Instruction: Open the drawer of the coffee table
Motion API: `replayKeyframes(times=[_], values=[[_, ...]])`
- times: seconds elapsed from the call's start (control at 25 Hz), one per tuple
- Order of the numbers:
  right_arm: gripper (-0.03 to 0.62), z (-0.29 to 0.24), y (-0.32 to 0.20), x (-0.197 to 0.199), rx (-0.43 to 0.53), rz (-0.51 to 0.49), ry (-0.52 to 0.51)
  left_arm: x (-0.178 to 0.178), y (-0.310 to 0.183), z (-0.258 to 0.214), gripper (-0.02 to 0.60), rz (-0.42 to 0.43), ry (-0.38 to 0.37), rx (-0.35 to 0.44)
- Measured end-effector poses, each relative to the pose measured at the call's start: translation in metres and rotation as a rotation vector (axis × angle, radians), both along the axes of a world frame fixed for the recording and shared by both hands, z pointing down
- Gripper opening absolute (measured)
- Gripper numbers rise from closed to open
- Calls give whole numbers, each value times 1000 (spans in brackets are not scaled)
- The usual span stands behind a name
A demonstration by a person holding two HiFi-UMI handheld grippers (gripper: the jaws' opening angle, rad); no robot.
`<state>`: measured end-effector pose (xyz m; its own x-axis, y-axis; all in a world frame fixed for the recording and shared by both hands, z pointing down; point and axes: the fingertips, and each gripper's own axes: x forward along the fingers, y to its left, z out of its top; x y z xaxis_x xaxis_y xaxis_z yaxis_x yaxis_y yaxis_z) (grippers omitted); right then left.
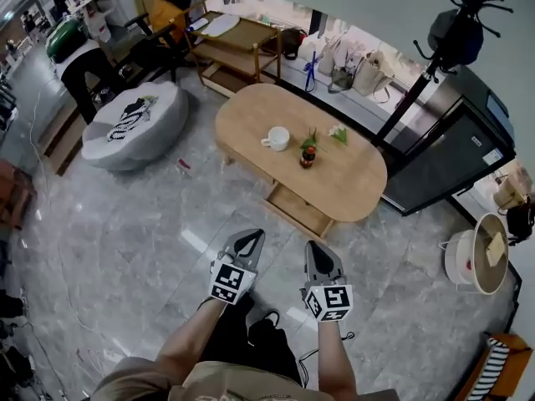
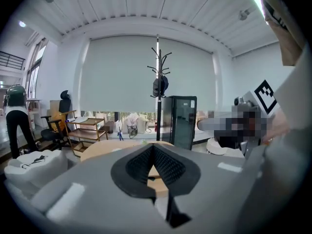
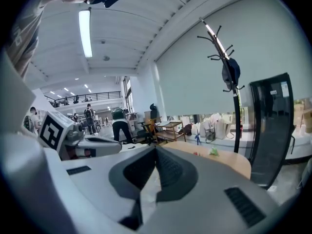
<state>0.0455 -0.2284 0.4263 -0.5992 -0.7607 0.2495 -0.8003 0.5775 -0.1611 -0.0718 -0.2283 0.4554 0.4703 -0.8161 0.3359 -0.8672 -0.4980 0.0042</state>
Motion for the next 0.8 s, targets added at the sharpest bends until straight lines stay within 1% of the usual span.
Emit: replayKeyframes(times=[0.16,0.36,0.52,0.68,0.8], values=[[6,-49,15,-8,37,-56,18,-1,6,-60,-9,2,2,43],[6,-107,20,-2,101,-33,42,-3,8,-109,-9,-16,39,75],[6,-139,13,1,145,5,33,-7,1,-137,-9,-23,67,81],[6,-165,6,0,179,13,43,-9,-4,-151,-9,-12,81,74],[6,-178,-6,-8,212,15,42,-17,-12,-159,-9,4,76,97]])
